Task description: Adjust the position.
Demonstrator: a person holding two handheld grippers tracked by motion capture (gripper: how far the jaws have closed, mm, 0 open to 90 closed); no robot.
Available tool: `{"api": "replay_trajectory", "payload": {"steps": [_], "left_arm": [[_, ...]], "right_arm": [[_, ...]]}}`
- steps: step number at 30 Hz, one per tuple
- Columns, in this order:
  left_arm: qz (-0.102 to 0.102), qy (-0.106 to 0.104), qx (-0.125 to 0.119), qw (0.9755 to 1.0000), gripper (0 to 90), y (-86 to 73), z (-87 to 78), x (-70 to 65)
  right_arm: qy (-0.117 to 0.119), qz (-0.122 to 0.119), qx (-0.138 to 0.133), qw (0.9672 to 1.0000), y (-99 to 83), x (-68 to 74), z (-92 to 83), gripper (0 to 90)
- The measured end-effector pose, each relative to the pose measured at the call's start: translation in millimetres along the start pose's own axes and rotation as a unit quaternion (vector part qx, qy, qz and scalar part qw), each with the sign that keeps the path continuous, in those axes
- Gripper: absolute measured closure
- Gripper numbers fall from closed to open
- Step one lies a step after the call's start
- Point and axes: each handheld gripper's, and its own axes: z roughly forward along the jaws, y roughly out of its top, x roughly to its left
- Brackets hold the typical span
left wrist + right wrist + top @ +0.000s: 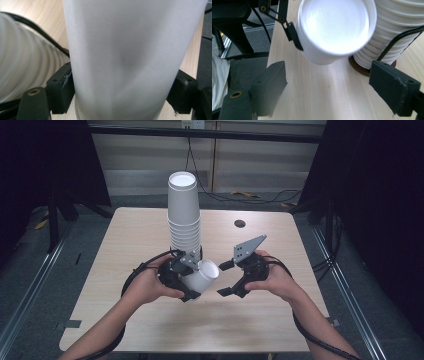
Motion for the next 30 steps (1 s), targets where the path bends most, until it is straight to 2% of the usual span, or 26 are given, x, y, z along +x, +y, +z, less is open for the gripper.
{"api": "replay_trajectory", "payload": {"steps": [3,9,15,22,24,30], "left_arm": [[0.015,-0.002,0.017,0.9997,21.3,4.2,4.0,-2.6],[0.026,-0.012,0.030,0.9991,21.2,11.4,9.2,-8.0],[0.040,-0.015,0.041,0.9982,21.2,15.5,13.3,-7.7],[0.039,-0.023,0.040,0.9982,21.1,18.8,16.3,-10.4],[0.047,-0.026,0.044,0.9976,21.1,19.9,18.3,-12.5],[0.052,-0.031,0.052,0.9968,21.1,21.6,20.8,-14.3]], "right_arm": [[0.007,-0.003,0.006,1.0000,2.9,0.6,2.5,14.0],[0.009,-0.012,0.019,0.9997,8.4,1.2,7.3,14.0],[0.017,-0.016,0.026,0.9994,12.3,2.2,12.3,14.0],[0.026,-0.018,0.039,0.9988,15.7,3.9,18.1,14.3],[0.029,-0.026,0.043,0.9983,17.5,4.2,21.0,14.5],[0.034,-0.041,0.078,0.9955,22.7,7.6,26.2,15.0]]}}
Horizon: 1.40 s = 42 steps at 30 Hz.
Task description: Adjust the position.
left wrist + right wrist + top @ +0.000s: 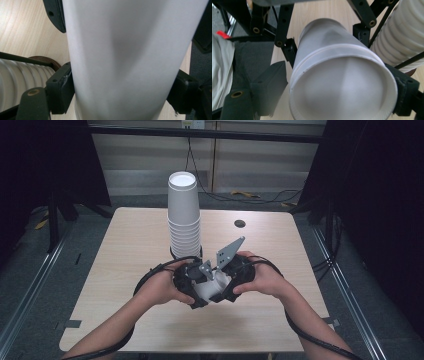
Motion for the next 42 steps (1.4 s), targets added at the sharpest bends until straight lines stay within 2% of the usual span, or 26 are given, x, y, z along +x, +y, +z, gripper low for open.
{"api": "replay_trajectory", "payload": {"steps": [3,4,5,6,8,9,10,12,15,16,17,18,20,21,22,24,25,26,29,31,32,35,38,39,41,42], "left_arm": [[0.002,0.001,0.004,1.0000,21.1,0.2,0.5,-1.1],[0.016,-0.007,0.007,0.9998,21.1,1.0,0.6,0.9],[0.015,-0.008,0.010,0.9998,21.1,1.0,0.6,0.6],[0.010,-0.005,0.010,0.9999,21.1,0.9,1.0,-0.6],[-0.025,-0.009,-0.006,0.9996,21.1,0.0,4.3,-6.1],[-0.003,-0.011,0.012,0.9999,21.1,0.5,2.2,-3.1],[0.014,-0.001,0.017,0.9998,21.1,1.3,1.4,-0.9],[0.019,0.001,0.019,0.9996,21.1,1.7,1.5,-0.7],[0.013,-0.002,0.014,0.9998,21.1,2.3,3.0,-2.9],[0.018,-0.003,0.019,0.9997,21.1,2.9,2.5,-2.8],[0.015,-0.004,0.018,0.9997,21.1,2.9,3.1,-3.4],[0.003,0.000,0.013,0.9999,21.1,3.1,4.0,-5.9],[0.020,-0.007,0.019,0.9996,21.2,2.9,3.2,-3.2],[0.013,-0.005,0.014,0.9998,21.3,2.5,4.0,-4.5],[0.018,-0.004,0.015,0.9997,21.2,2.5,3.7,-4.0],[0.018,-0.005,0.009,0.9998,21.2,1.8,3.6,-3.5],[0.028,-0.002,0.009,0.9996,21.1,1.1,3.1,-1.9],[0.028,-0.005,0.004,0.9996,20.6,0.5,3.3,-1.8],[0.036,-0.008,-0.005,0.9993,18.7,-1.5,1.6,1.4],[0.028,-0.016,-0.024,0.9992,17.8,-3.4,2.5,2.2],[0.034,-0.023,-0.025,0.9989,17.5,-4.2,2.3,4.3],[0.020,-0.021,-0.030,0.9991,16.7,-5.7,2.4,3.4],[0.018,-0.025,-0.036,0.9988,16.1,-7.1,3.0,3.2],[0.010,-0.030,-0.047,0.9984,15.9,-8.8,2.9,3.4],[0.008,-0.032,-0.055,0.9979,15.6,-10.3,1.4,5.1],[0.006,-0.027,-0.061,0.9977,15.3,-10.9,0.6,5.5]], "right_arm": [[0.000,-0.002,0.022,0.9998,2.1,0.8,1.1,16.0],[0.002,-0.006,0.030,0.9995,2.8,0.8,1.2,16.5],[0.002,-0.007,0.036,0.9993,3.5,0.9,1.7,16.7],[0.003,-0.008,0.040,0.9992,4.2,1.0,2.0,17.4],[-0.003,-0.012,0.050,0.9987,5.8,1.0,2.4,18.8],[-0.003,-0.012,0.052,0.9985,6.6,1.2,2.4,19.7],[-0.003,-0.014,0.055,0.9984,7.2,1.1,2.6,21.1],[-0.004,-0.016,0.057,0.9982,7.9,1.4,2.3,23.2],[-0.001,-0.013,0.067,0.9977,9.7,1.0,2.1,23.4],[0.002,-0.016,0.072,0.9973,10.0,1.1,2.1,23.4],[0.001,-0.013,0.074,0.9972,10.4,1.9,2.5,23.6],[0.000,-0.007,0.074,0.9972,10.9,3.0,3.2,23.9],[-0.002,-0.008,0.079,0.9968,11.3,3.6,3.2,24.4],[-0.005,0.006,0.078,0.9969,11.9,5.2,3.9,24.8],[-0.003,-0.005,0.083,0.9965,11.7,4.4,3.6,25.1],[-0.008,-0.005,0.083,0.9965,11.9,4.6,3.6,25.6],[-0.010,-0.004,0.081,0.9966,11.6,4.5,3.3,25.7],[-0.011,-0.006,0.081,0.9966,11.2,3.4,2.4,25.7],[-0.008,0.008,0.076,0.9971,9.3,2.5,0.5,25.6],[-0.007,0.014,0.070,0.9974,8.5,2.3,-0.4,25.5],[-0.009,0.013,0.069,0.9975,8.1,1.8,-1.4,25.5],[-0.003,0.013,0.058,0.9982,6.8,1.3,-1.6,25.2],[-0.002,0.013,0.057,0.9983,6.0,1.3,-1.5,25.1],[-0.001,0.013,0.054,0.9985,4.6,0.9,-1.9,24.9],[0.000,0.018,0.048,0.9987,3.3,0.5,-3.1,24.9],[-0.002,0.019,0.047,0.9987,2.6,0.3,-3.9,24.8]]}}
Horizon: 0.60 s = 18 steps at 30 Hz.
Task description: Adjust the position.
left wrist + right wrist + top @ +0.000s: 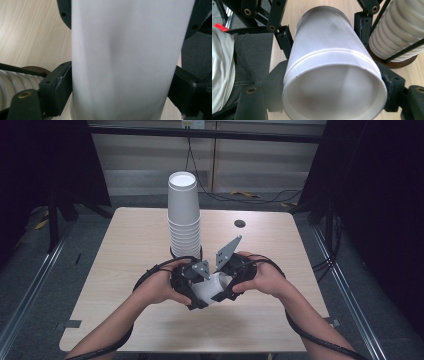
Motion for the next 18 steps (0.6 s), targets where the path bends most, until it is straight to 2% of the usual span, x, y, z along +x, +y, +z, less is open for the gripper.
{"api": "replay_trajectory", "payload": {"steps": [2,11,16,18], "left_arm": [[-0.005,-0.008,-0.006,0.9999,15.2,-0.6,-1.8,0.3],[-0.003,-0.006,-0.033,0.9994,12.9,-4.7,-5.3,1.4],[-0.010,-0.012,-0.053,0.9985,11.6,-7.6,-9.8,3.5],[-0.001,-0.007,-0.057,0.9983,11.3,-9.2,-11.6,4.1]], "right_arm": [[0.002,0.001,-0.008,1.0000,-0.9,-0.7,-1.3,24.8],[-0.001,0.005,-0.014,0.9999,-4.6,-1.1,-4.5,24.8],[-0.004,0.010,-0.013,0.9999,-10.1,-2.2,-4.9,24.7],[-0.006,0.013,-0.015,0.9998,-12.1,-2.9,-5.8,24.7]]}}
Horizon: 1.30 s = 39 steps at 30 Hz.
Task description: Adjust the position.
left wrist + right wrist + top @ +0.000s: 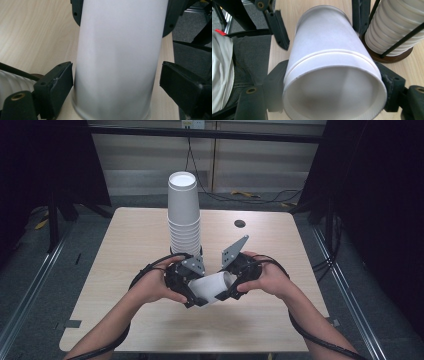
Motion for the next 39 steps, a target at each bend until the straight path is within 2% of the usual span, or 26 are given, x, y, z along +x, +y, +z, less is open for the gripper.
{"api": "replay_trajectory", "payload": {"steps": [3,9,14,19,20,23,26,28,32,33,39], "left_arm": [[-0.003,-0.001,-0.014,0.9999,11.2,-3.0,-3.6,1.4],[-0.027,-0.004,-0.050,0.9984,11.5,-11.6,-8.8,5.7],[-0.043,0.005,-0.066,0.9969,12.1,-19.2,-8.6,6.2],[-0.050,0.003,-0.073,0.9961,13.9,-25.8,-6.4,8.2],[-0.056,0.004,-0.079,0.9953,13.9,-26.7,-5.2,8.0],[-0.062,0.004,-0.078,0.9950,13.1,-28.5,-1.6,8.7],[-0.060,0.001,-0.076,0.9953,12.9,-29.6,0.5,8.7],[-0.065,-0.006,-0.088,0.9940,12.7,-29.8,3.2,7.3],[-0.059,0.002,-0.085,0.9946,8.5,-28.8,7.1,6.9],[-0.063,-0.007,-0.091,0.9938,8.3,-28.8,9.6,6.1],[-0.047,-0.003,-0.087,0.9951,3.0,-27.8,13.0,5.3]], "right_arm": [[-0.003,0.006,-0.006,1.0000,-3.3,-0.8,-2.1,24.7],[-0.005,0.019,-0.014,0.9997,-12.5,-2.3,-7.6,24.7],[-0.010,0.030,-0.039,0.9987,-19.1,-4.1,-16.4,24.6],[-0.010,0.046,-0.070,0.9964,-25.7,-6.0,-24.9,24.5],[-0.011,0.046,-0.068,0.9965,-26.6,-6.3,-25.0,24.5],[-0.012,0.049,-0.068,0.9964,-28.0,-6.1,-24.7,24.4],[-0.007,0.051,-0.077,0.9957,-29.1,-6.9,-24.9,24.4],[-0.007,0.052,-0.081,0.9954,-29.0,-7.3,-25.1,24.4],[0.006,0.052,-0.088,0.9948,-25.9,-5.7,-23.6,24.4],[0.008,0.048,-0.090,0.9948,-24.6,-5.1,-22.6,24.4],[0.021,0.047,-0.089,0.9947,-22.2,-5.0,-19.2,24.3]]}}
